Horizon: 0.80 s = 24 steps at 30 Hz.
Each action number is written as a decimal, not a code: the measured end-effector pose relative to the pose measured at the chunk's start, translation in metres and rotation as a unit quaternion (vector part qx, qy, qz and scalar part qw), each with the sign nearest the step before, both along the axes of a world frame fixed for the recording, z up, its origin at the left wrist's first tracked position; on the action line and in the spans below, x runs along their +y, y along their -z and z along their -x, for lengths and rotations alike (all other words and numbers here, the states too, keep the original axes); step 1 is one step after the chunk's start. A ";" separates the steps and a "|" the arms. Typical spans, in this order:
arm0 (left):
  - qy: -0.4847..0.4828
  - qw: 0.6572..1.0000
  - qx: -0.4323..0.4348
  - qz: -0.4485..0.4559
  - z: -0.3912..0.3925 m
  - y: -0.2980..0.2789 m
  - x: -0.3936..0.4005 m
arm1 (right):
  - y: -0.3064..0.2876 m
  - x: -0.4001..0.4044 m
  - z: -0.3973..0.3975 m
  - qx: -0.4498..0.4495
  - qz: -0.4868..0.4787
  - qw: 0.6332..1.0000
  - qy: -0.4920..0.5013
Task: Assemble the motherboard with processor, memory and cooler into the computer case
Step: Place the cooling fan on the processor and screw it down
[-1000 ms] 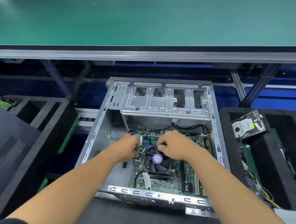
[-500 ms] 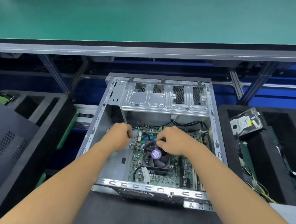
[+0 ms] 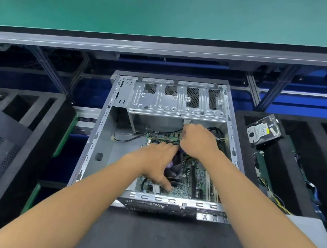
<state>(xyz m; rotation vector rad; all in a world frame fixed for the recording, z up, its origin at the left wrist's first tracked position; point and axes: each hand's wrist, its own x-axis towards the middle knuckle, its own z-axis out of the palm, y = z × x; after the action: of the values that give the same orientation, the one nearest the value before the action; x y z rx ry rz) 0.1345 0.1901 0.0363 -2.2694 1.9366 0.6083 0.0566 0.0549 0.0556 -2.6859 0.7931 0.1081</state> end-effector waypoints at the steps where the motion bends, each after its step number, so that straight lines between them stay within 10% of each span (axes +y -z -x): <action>1: -0.009 1.000 0.003 0.004 0.000 0.003 -0.002 | 0.000 0.000 0.000 0.003 0.001 1.000 0.004; 24: -0.010 0.999 -0.021 -0.031 0.003 0.009 -0.005 | 0.002 0.001 0.002 0.019 0.009 1.000 0.014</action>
<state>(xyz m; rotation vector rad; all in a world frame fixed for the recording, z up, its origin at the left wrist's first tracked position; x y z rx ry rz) 0.1313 0.1847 0.0271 -2.2498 1.8519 0.6098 0.0545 0.0555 0.0532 -2.6959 0.8482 0.1473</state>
